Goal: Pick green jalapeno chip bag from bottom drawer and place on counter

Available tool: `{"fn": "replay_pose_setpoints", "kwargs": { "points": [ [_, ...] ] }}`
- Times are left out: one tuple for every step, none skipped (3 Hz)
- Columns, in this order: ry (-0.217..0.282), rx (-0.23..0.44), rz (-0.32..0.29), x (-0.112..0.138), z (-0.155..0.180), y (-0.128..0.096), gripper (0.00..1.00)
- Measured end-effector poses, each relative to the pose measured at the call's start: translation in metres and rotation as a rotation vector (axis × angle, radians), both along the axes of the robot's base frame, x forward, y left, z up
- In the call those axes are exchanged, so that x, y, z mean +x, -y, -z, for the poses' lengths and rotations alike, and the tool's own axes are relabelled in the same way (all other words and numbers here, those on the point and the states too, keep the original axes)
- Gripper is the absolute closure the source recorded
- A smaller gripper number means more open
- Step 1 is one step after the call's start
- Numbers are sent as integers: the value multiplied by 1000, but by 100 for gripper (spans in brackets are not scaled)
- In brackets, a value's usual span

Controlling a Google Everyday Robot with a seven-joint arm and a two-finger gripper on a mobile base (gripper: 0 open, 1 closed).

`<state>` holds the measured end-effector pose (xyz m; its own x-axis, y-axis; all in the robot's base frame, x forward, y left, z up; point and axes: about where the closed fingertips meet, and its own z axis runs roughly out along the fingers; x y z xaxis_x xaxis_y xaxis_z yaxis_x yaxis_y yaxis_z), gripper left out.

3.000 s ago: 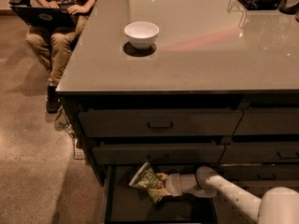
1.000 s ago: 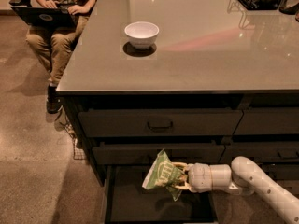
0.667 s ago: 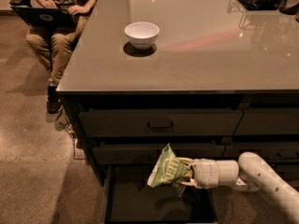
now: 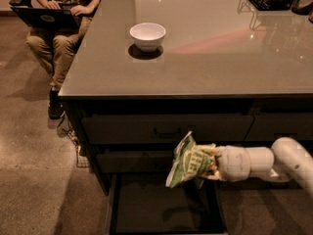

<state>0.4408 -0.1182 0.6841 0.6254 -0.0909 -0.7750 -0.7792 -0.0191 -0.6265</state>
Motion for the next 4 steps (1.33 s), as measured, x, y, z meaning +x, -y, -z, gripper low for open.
{"fn": "replay_pose_setpoints", "kwargs": {
  "points": [
    [109, 19, 13, 12, -52, 14, 100],
    [109, 19, 13, 12, -52, 14, 100],
    [150, 55, -5, 19, -64, 9, 100],
    [265, 93, 4, 41, -106, 11, 100]
  ]
}}
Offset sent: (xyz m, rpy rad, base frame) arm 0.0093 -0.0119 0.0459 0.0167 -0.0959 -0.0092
